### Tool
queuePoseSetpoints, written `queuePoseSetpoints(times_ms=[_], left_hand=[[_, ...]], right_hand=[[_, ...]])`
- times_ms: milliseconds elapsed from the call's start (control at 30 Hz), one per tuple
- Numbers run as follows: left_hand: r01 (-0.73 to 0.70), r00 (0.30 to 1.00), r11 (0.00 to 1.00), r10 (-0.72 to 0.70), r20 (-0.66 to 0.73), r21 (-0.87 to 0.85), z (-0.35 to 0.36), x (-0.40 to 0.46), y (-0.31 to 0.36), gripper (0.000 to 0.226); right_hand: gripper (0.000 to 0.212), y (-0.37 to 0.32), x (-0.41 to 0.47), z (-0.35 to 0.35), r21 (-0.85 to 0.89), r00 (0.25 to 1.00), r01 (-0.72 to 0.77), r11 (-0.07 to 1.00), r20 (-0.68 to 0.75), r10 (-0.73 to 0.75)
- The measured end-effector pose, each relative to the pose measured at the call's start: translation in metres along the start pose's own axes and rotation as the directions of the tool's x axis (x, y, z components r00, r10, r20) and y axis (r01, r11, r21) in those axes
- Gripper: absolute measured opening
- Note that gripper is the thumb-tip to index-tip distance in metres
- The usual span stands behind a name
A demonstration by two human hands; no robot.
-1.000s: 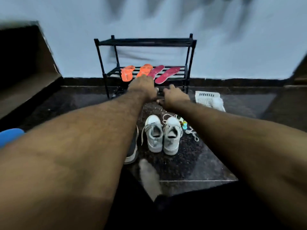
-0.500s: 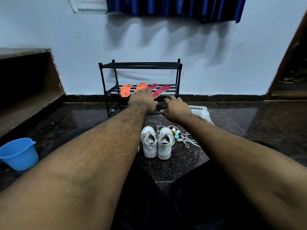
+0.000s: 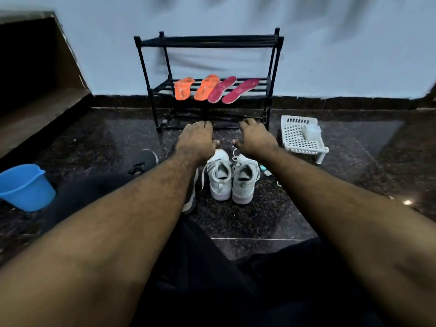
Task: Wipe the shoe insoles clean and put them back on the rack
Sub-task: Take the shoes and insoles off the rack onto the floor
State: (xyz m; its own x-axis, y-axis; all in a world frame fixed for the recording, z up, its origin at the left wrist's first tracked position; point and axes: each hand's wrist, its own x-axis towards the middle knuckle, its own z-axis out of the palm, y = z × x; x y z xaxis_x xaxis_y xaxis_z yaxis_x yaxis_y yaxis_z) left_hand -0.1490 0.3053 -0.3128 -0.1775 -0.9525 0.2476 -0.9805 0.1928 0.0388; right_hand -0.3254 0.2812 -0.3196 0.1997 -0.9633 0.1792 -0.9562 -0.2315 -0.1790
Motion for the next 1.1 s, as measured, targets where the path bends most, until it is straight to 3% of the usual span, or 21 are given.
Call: queuePoseSetpoints(times_ms=[100,233,400,467,667,767,833,933,1033,1100], left_hand=[[0.098,0.983,0.995,-0.102,0.150,0.036,0.033,-0.016,-0.015,0.064],[0.236,0.924,0.971,-0.237,0.300,0.041,0.062,-0.039,-0.030,0.058],[0.542,0.739,0.840,-0.491,0.460,0.026,0.086,-0.067,-0.051,0.086],[0.591,0.718,0.807,-0.528,0.454,0.003,0.094,-0.071,-0.062,0.086],[0.594,0.744,0.799,-0.503,0.440,-0.093,0.084,-0.061,-0.117,0.056],[0.606,0.756,0.780,-0.503,0.419,-0.158,0.072,-0.057,-0.139,0.068],[0.665,0.686,0.743,-0.569,0.453,-0.073,0.071,-0.055,-0.146,0.084],[0.679,0.564,0.728,-0.602,0.565,0.097,0.075,-0.048,-0.146,0.093],[0.655,0.539,0.746,-0.572,0.618,0.119,0.084,-0.037,-0.147,0.089],[0.674,0.542,0.736,-0.552,0.634,0.066,0.090,-0.031,-0.149,0.089]], right_hand=[[0.059,0.000,-0.004,0.030,-0.013,0.997,-0.024,1.000,0.075,0.025],[0.060,-0.011,-0.006,0.068,-0.081,0.989,0.027,0.996,0.144,-0.015],[0.059,-0.055,-0.006,0.112,-0.107,0.975,0.100,0.989,0.208,-0.076],[0.059,-0.077,-0.003,0.128,-0.104,0.970,0.154,0.982,0.204,-0.131],[0.045,-0.126,0.000,0.159,0.035,0.965,0.221,0.975,0.134,-0.224],[0.050,-0.138,-0.017,0.164,0.101,0.962,0.273,0.957,-0.016,-0.273],[0.046,-0.146,-0.033,0.169,0.112,0.930,0.367,0.923,-0.049,-0.364],[0.057,-0.152,-0.046,0.178,0.079,0.902,0.424,0.902,0.048,-0.429],[0.067,-0.149,-0.040,0.186,0.036,0.900,0.425,0.904,0.083,-0.427],[0.063,-0.147,-0.031,0.189,0.039,0.888,0.444,0.895,0.112,-0.446]])
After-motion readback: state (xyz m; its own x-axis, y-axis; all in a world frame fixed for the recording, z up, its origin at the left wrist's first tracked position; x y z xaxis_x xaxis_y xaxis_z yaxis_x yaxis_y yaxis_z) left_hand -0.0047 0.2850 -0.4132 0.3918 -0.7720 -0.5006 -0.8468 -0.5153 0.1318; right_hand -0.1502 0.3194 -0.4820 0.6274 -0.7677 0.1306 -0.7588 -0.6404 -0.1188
